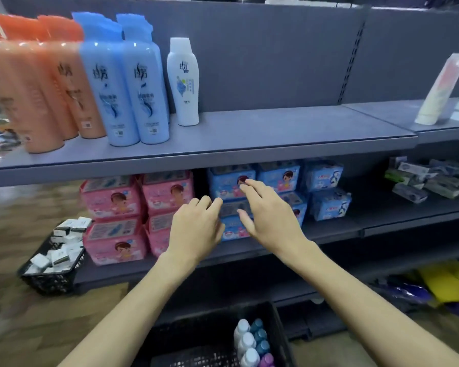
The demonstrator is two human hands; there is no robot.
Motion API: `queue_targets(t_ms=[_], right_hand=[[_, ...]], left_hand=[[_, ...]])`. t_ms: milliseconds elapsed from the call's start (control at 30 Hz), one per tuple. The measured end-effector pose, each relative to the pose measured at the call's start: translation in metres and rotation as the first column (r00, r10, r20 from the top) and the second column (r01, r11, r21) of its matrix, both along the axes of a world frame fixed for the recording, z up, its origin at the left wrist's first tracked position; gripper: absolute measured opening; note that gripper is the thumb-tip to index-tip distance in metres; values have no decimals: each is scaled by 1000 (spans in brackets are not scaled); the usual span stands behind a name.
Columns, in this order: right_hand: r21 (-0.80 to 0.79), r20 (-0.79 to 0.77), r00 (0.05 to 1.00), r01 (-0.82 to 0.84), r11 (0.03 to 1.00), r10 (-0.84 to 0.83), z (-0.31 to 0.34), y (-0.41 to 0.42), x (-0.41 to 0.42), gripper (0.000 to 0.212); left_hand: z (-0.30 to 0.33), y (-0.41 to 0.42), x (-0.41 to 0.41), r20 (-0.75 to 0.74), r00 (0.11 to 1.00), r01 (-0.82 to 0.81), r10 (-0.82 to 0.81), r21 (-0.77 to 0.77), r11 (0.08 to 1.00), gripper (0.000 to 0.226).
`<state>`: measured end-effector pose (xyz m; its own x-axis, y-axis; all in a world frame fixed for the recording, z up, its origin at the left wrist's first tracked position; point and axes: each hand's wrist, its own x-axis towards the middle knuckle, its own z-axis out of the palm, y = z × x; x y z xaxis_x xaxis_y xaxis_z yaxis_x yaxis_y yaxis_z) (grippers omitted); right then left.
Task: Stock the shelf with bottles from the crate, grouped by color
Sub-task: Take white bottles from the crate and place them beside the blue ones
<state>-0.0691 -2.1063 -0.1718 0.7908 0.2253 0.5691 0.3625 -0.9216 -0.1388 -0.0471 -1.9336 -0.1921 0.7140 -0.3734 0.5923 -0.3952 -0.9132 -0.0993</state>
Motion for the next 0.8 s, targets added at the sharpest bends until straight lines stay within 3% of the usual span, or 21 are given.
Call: queue_targets(t_ms=[267,467,700,800], right_hand=[[-82,-212,976,24,996,-40,-105,-22,-24,52],[-135,-425,903,12,991,-69,-187,-34,-45,45],[-221,-675,735,-122,968,-61,-299,-36,-78,40],[-213,-789,608,-144,966,-83,-346,-37,-96,35]], left_hand=[[-96,-17,-29,-284,959,6,-2,14,1000,32],[-167,-21,-67,-517,855,-16,38,45,999,29],[-250,-19,-104,-780,617,-28,99,104,994,51],[-291,-22,-118,-860,501,-56,96,79,995,52]])
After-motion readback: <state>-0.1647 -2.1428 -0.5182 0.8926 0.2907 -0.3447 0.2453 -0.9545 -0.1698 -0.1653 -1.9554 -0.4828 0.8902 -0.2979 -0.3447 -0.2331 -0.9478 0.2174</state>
